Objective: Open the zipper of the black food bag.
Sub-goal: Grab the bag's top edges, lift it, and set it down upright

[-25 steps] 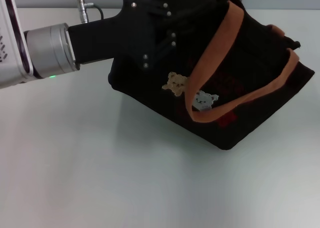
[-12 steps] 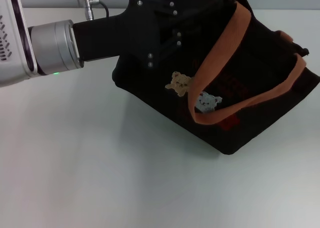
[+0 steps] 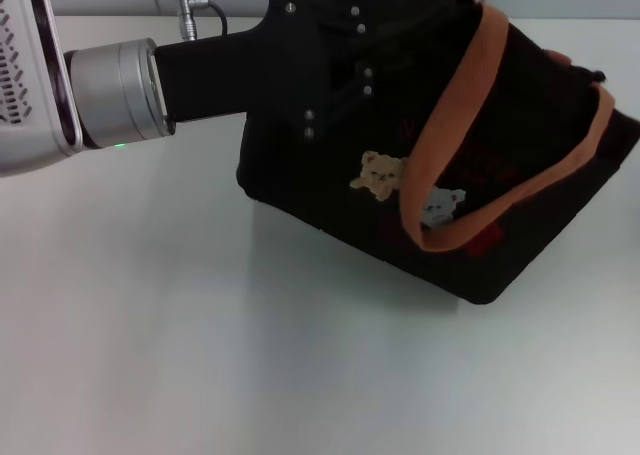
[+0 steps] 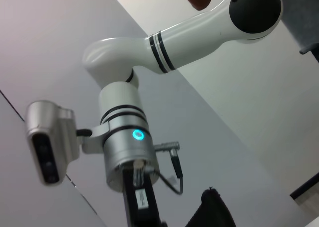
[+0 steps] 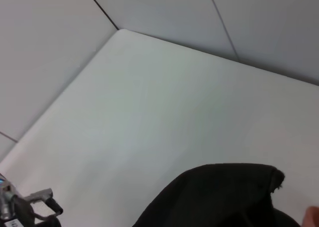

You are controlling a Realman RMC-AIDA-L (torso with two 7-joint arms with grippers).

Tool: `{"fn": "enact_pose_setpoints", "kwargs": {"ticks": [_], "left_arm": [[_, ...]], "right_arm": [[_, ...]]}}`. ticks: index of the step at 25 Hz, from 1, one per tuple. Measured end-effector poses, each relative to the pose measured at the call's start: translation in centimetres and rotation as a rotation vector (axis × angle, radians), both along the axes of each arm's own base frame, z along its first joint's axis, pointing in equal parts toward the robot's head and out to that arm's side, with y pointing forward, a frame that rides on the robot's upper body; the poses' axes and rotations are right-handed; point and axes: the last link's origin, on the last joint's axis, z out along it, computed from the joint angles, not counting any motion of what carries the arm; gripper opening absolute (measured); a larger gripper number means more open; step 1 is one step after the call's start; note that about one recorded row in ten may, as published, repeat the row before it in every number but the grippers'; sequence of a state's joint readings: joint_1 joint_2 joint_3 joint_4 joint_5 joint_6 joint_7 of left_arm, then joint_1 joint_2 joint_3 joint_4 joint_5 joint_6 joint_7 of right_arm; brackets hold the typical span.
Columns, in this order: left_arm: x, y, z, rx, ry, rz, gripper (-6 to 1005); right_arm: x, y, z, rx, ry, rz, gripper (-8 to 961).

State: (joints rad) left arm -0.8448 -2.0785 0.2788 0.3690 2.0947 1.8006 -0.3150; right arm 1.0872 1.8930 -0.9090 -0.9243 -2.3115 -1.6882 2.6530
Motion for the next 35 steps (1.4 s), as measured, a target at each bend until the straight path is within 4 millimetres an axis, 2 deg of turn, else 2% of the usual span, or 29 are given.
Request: {"fn": "enact_pose_setpoints", "kwargs": {"ticks": [5,7,10,13,17,18,19,20,21,22,29,35], "left_arm": [[0.0,0.0,0.0,0.005,0.001,-0.006,130],[0.0,0.0,0.0,0.006,0.001,-0.008,130],[0.0,0.0,0.0,0.009,-0.004,-0.007,130],[-0.2,-0.1,0.1,0.013,-0.012,0.001,130],[-0.4,-0.2,0.1,0.021,-0.022,0.007,130],[-0.5,-0.3,0.1,0.024,-0.023,0.008,130],[-0.5,-0.3,0.1,0.024,-0.023,0.008,130],[-0.5,-0.4,0.1,0.024,-0.025,0.010,130],[-0.5,-0.4,0.1,0.024,-0.025,0.010,130],[-0.6,-0.4,0.0,0.024,-0.027,0.013,130],[-0.6,-0.4,0.0,0.029,-0.036,0.019,130],[-0.7,-0.5,0.0,0.028,-0.049,0.027,129]], "right_arm": [[-0.5,-0.1,-1.7,-0.016,-0.055,0.045,411],[-0.7,-0.1,-1.9,-0.016,-0.064,0.061,345],[-0.6,-0.6,-1.6,0.023,-0.057,0.114,245],[-0.1,-0.9,-1.1,0.050,-0.035,0.128,229],[1.6,-1.6,0.3,0.078,0.070,0.120,207],[2.8,-2.0,1.0,0.093,0.136,0.109,202],[2.8,-2.0,1.0,0.093,0.136,0.109,194],[4.0,-2.5,1.6,0.108,0.195,0.099,187],[4.0,-2.5,1.6,0.108,0.195,0.099,179],[5.2,-3.0,2.0,0.123,0.247,0.087,171],[7.6,-4.5,3.2,0.145,0.360,0.073,110],[9.7,-6.3,4.1,0.150,0.448,0.079,11]]}}
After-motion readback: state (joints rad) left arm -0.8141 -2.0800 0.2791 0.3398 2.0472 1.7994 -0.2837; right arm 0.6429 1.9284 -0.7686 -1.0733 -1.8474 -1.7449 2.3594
